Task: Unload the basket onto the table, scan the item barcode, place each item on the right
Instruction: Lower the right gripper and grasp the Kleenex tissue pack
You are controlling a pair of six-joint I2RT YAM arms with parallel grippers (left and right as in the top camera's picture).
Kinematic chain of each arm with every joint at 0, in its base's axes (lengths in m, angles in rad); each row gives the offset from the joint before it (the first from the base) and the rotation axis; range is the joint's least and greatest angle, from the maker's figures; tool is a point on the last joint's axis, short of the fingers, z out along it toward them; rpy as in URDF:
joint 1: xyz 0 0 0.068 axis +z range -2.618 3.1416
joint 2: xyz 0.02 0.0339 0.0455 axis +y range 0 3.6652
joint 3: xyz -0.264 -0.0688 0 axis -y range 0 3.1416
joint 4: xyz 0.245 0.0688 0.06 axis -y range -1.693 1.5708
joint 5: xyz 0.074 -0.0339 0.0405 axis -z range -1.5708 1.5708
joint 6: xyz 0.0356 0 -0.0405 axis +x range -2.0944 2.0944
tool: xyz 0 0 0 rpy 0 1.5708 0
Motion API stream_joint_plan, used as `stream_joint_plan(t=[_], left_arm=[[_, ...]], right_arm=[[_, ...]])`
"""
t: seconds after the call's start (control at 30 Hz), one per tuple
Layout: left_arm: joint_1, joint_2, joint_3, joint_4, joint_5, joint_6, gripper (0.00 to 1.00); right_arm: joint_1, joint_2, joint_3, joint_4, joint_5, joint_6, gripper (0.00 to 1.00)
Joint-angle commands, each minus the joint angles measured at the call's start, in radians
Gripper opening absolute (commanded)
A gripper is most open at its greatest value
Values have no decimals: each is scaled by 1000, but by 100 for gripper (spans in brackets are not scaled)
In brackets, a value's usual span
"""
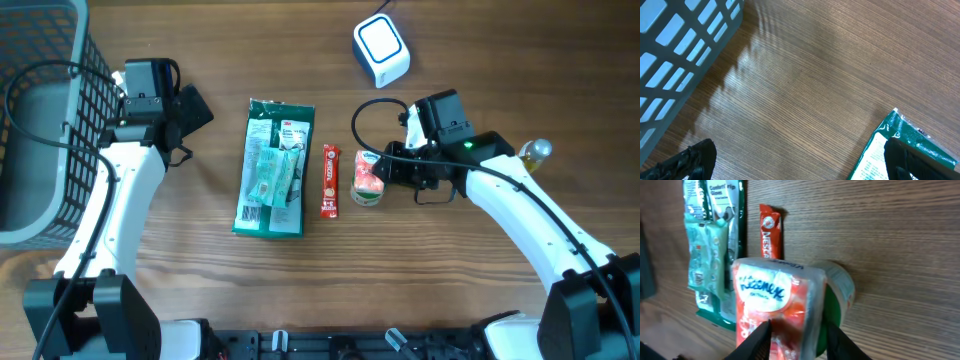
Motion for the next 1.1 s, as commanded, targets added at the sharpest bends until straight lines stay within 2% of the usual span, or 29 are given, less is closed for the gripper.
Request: stream_joint_plan(t=[0.0, 0.63, 0.67, 0.7, 0.73, 0.77, 0.8, 1.03, 1.07], left_arm=[[3, 0, 12, 0, 2, -17, 100], [3, 0, 12, 0, 2, -17, 100], [3, 0, 12, 0, 2, -17, 100], [3, 0, 12, 0, 2, -17, 100], [3, 0, 12, 0, 2, -17, 100], [3, 0, 12, 0, 2, -17, 100], [3, 0, 12, 0, 2, -17, 100], [3, 0, 12, 0, 2, -17, 100], [3, 0, 12, 0, 2, -17, 100]], right_arm=[[5, -15, -4, 17, -41, 21, 38], [5, -9, -7, -11, -41, 21, 38], [5, -9, -7, -11, -41, 21, 44], [5, -9, -7, -11, -41, 21, 56], [5, -9, -7, -11, -41, 21, 63], [5, -9, -7, -12, -41, 22, 79], [5, -9, -7, -12, -41, 22, 100], [5, -9, -7, -15, -42, 22, 97], [5, -9, -7, -16, -42, 22, 99]])
